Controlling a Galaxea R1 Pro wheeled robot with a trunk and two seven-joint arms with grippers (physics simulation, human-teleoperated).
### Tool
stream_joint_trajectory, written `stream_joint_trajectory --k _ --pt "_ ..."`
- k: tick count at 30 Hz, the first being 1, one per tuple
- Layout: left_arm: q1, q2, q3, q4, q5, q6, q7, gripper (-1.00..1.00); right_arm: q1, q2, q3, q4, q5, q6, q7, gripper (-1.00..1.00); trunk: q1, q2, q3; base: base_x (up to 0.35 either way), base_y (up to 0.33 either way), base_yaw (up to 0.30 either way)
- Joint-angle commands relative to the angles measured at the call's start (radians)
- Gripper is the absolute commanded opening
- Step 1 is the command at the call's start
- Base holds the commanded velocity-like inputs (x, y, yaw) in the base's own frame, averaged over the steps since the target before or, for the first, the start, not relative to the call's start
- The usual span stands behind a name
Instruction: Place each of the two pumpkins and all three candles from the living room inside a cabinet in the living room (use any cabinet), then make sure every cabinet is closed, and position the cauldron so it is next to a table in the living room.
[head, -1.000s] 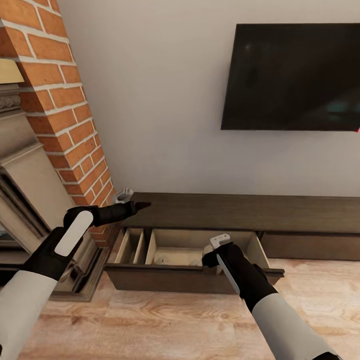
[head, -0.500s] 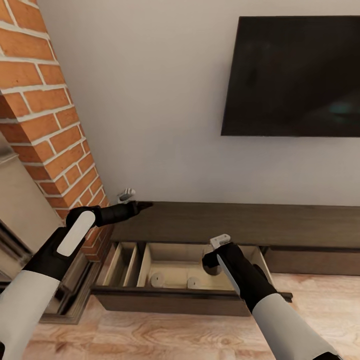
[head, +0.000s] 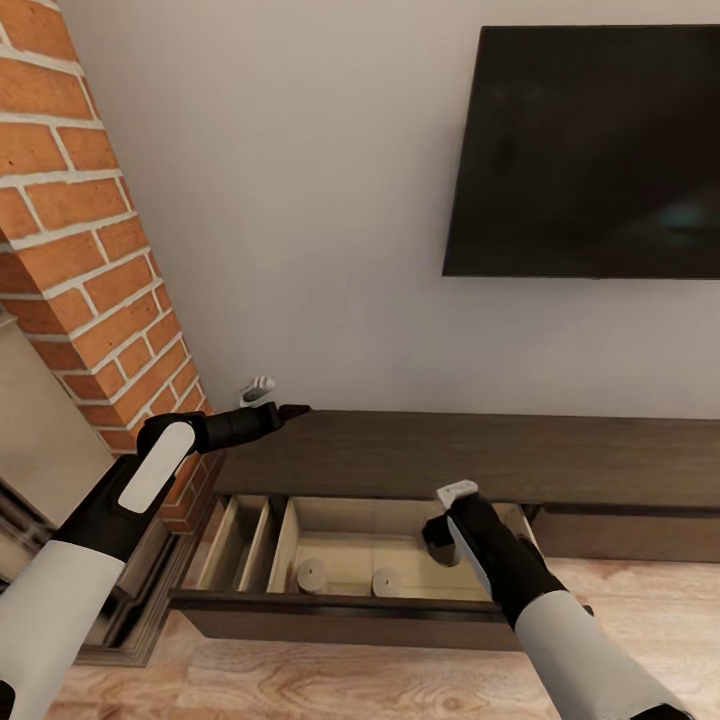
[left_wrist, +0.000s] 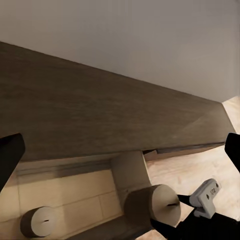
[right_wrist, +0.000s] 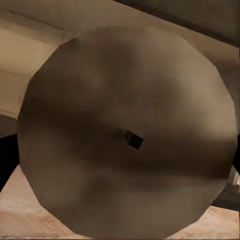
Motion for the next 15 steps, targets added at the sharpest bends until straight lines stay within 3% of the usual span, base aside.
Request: stream_joint_trajectory --k 1,7,11,15 --pt "0.000 0.000 0.000 0.001 0.000 0.000 0.000 1.00 0.000 -0.001 -0.003 0.025 -0.003 -0.004 0.000 -1.00 0.000 0.000 0.000 0.000 0.000 0.000" --pt "0.000 -0.008 -0.001 0.001 -0.002 0.000 0.000 1.00 0.000 -0.004 -0.007 0.111 -0.004 -0.039 0.005 -1.00 0.000 0.000 0.000 0.020 0.000 0.000" --pt "0.000 -0.015 -0.002 0.001 -0.004 0.000 0.000 1.00 0.000 -0.003 -0.008 0.158 -0.005 -0.099 0.008 -1.00 0.000 0.000 0.000 0.250 0.000 0.000" --pt "0.000 -0.016 -0.002 0.001 -0.004 0.000 0.000 1.00 0.000 -0.003 -0.009 0.167 -0.005 -0.110 0.010 -1.00 0.000 0.000 0.000 0.308 0.000 0.000"
